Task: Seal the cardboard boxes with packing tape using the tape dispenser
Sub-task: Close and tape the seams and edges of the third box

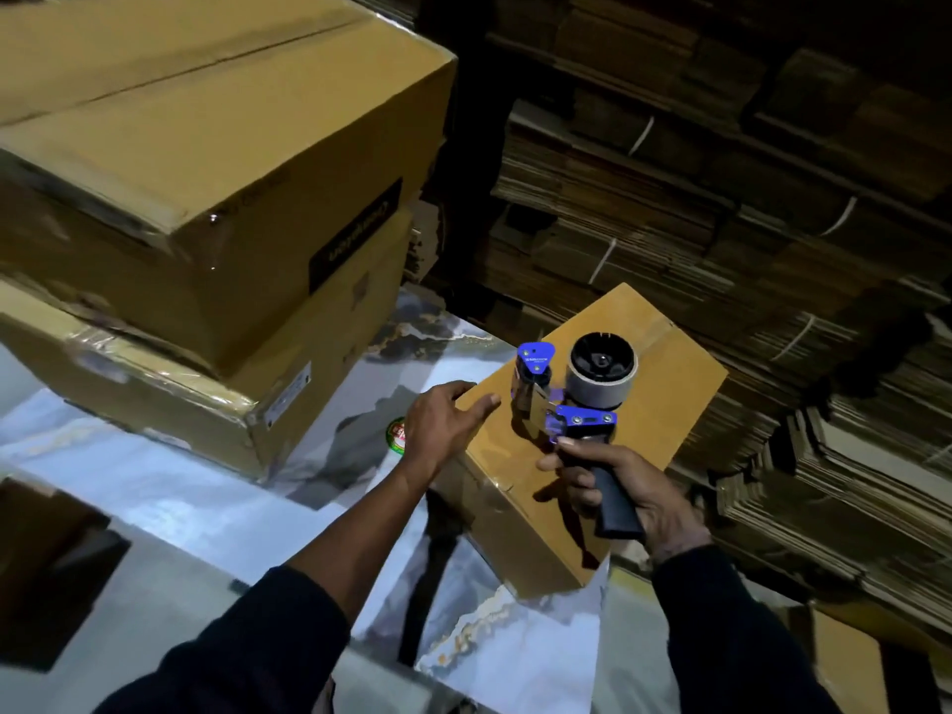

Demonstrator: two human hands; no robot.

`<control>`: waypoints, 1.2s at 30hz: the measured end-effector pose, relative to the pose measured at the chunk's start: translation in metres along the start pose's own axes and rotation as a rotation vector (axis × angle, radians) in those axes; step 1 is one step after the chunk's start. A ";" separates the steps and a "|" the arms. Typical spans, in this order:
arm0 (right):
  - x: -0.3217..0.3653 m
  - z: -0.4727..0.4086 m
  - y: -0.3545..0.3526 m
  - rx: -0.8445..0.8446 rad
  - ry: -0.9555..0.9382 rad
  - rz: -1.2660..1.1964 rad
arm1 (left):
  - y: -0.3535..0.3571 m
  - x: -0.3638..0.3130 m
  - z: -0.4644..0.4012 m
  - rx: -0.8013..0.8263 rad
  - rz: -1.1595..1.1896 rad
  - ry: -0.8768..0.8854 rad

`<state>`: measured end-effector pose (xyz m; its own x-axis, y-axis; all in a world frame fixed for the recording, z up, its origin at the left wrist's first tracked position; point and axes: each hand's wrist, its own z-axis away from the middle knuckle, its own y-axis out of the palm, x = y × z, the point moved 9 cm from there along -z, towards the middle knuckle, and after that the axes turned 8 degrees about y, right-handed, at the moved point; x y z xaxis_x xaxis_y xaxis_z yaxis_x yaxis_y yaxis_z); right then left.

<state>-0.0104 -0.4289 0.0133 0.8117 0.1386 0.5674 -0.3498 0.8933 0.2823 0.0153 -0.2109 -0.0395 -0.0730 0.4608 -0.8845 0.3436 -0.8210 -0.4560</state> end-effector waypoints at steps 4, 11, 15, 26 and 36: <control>-0.008 -0.018 -0.003 0.135 0.025 -0.073 | 0.001 0.017 -0.023 -0.022 0.056 -0.059; -0.003 -0.030 0.008 0.246 -0.015 -0.092 | -0.008 0.017 -0.071 0.032 -0.005 0.019; -0.001 -0.032 0.010 0.224 -0.043 -0.054 | -0.001 0.012 -0.058 0.037 -0.033 0.057; 0.018 -0.034 0.016 -0.046 -0.045 0.158 | -0.026 0.003 -0.037 0.050 0.422 0.186; 0.036 -0.054 0.041 -0.121 -0.058 0.181 | -0.034 0.006 -0.044 -0.057 0.747 0.090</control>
<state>0.0296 -0.3639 0.0040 0.7113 0.2795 0.6449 -0.4259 0.9013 0.0791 0.0448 -0.1656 -0.0250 0.2740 -0.1844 -0.9439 0.3195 -0.9083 0.2702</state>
